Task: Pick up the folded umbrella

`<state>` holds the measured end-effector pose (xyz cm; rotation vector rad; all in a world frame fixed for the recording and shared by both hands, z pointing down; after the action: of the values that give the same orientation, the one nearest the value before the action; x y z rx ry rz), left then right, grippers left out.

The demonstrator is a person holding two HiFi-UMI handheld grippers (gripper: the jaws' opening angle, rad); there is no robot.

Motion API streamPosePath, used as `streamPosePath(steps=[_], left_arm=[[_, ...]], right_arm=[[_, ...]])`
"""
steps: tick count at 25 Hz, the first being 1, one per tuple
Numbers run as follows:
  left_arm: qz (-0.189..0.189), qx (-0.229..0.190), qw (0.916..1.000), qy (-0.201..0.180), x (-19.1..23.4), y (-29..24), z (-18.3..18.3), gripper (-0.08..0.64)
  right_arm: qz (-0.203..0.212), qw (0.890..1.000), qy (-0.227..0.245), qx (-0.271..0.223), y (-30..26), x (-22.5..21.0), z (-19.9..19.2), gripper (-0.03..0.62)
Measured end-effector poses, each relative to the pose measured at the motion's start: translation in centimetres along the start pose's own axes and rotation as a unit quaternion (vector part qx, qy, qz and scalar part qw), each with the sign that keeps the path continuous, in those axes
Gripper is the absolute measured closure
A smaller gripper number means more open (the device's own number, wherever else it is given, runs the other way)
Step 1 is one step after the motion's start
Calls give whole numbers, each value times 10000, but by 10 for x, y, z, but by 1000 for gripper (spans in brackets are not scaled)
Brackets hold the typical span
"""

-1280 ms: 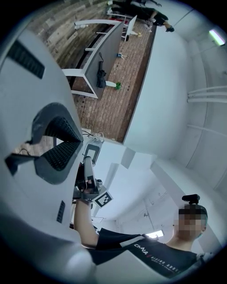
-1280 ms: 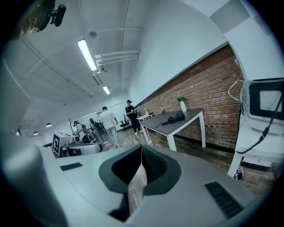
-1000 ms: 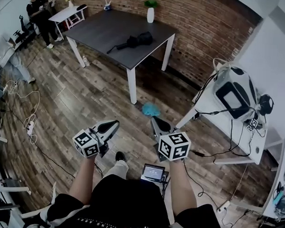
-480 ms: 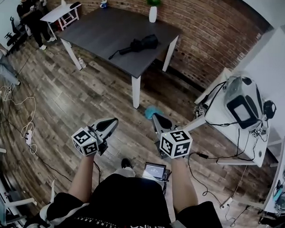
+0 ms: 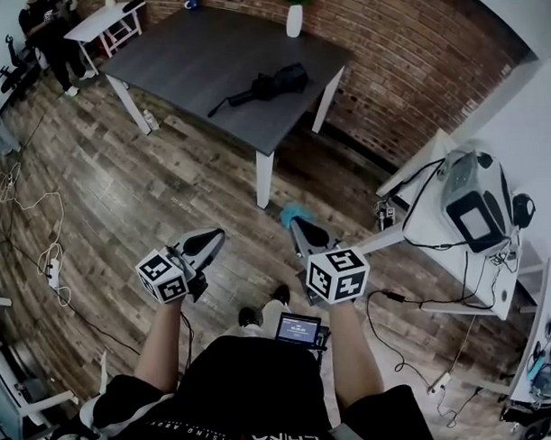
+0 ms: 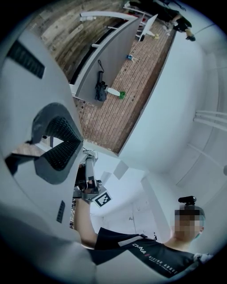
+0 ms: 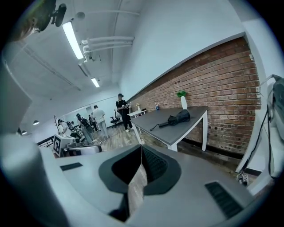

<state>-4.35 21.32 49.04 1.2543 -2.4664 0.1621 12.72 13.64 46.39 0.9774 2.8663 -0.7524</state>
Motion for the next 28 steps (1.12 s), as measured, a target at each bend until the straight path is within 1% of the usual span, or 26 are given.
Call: streamPosePath(steps=[3,7,11,14,21,24,28], left_arm=[[-6,1,10000,63,12,-5,-2,557],[111,8,9999,28,39,-11,5,558],[274,-88,9996,19,79,-20,29,557],[330,-95,9994,8,111,-33,46,558],[279,56,9996,-21,163,-82,68,557],[332,68,9994,6,181,-97,75,557],[409,74,9991,-55,201,-112,83,557]], right_arm=[[44,10000,-6,31,-19,-6,4,583],[215,9998,-2,14,-54,-12,17,583],[368,9993,-60,-55,-96,-22,42,583],[479,9988,-58,-96,-127,-31,63,583],[543,9984,-151,-91,-181,-72,98,583],[557,9982,-209,-85,-197,-91,109,583],[627,9977,-261,-78,-219,-108,123,583]])
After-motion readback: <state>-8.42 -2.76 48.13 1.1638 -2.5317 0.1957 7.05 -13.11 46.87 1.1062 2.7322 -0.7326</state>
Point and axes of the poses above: the fingertips, and each gripper's own axes: y backward along the fingers, x to its left, z out of its top, the point moved 2 cm from there along y, backward along the fingers, and after that the axes turned 14 degrees about -z, right-handed, at the moved point
